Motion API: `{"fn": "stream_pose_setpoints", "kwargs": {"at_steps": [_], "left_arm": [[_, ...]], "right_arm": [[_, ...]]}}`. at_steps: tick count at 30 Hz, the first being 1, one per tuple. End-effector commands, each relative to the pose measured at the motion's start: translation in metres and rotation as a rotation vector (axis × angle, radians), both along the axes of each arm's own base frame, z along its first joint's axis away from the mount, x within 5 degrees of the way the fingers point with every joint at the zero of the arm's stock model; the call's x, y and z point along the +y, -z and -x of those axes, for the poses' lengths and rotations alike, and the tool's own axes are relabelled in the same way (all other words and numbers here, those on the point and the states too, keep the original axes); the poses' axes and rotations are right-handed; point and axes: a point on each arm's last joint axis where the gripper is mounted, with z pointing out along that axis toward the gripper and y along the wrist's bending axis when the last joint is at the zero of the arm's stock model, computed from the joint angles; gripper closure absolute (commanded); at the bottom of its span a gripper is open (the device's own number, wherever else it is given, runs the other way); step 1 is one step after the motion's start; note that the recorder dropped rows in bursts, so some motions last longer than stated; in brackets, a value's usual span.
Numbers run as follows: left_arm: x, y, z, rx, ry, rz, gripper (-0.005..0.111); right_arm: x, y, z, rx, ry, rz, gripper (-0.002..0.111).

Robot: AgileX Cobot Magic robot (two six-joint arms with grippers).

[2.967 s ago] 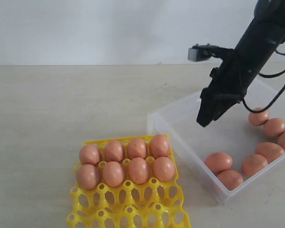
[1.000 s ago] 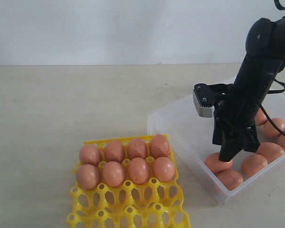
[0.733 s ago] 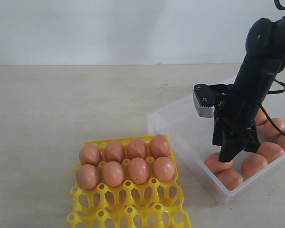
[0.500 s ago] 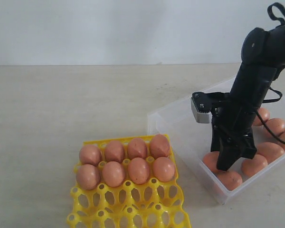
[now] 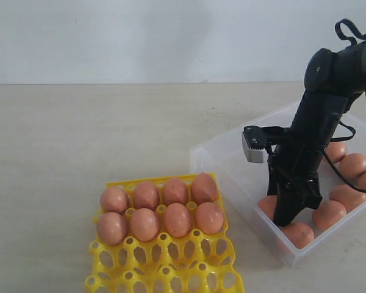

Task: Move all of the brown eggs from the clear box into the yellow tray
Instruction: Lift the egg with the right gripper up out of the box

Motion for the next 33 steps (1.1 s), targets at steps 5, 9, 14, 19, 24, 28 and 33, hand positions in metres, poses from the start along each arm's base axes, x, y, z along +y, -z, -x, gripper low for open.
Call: {"fn": "stream_pose_setpoints", "kwargs": {"at_steps": [5, 9, 14, 19, 24, 28, 33], "left_arm": [[0.0, 0.001, 0.0, -0.001, 0.004, -0.004, 0.103], [0.0, 0.001, 0.0, -0.001, 0.004, -0.004, 0.103], [0.0, 0.001, 0.0, -0.001, 0.004, -0.004, 0.103], [0.0, 0.001, 0.0, -0.001, 0.004, -0.004, 0.103], [0.0, 0.001, 0.0, -0.001, 0.004, -0.004, 0.103], [0.0, 0.001, 0.0, -0.001, 0.004, -0.004, 0.103], [0.0, 0.001, 0.0, -0.001, 0.004, -0.004, 0.103]], "right_arm": [[-0.001, 0.012, -0.009, 0.004, 0.332, 0.091, 0.108], [-0.002, 0.003, -0.017, -0.038, 0.53, 0.105, 0.108], [0.005, -0.023, -0.019, -0.089, 0.605, 0.007, 0.108], [0.012, -0.046, -0.024, -0.13, 0.739, -0.116, 0.108], [0.011, -0.049, -0.022, -0.163, 0.88, -0.151, 0.109], [0.003, -0.045, -0.002, -0.241, 0.952, -0.126, 0.109], [-0.009, -0.054, 0.029, -0.417, 1.004, -0.112, 0.109]]}}
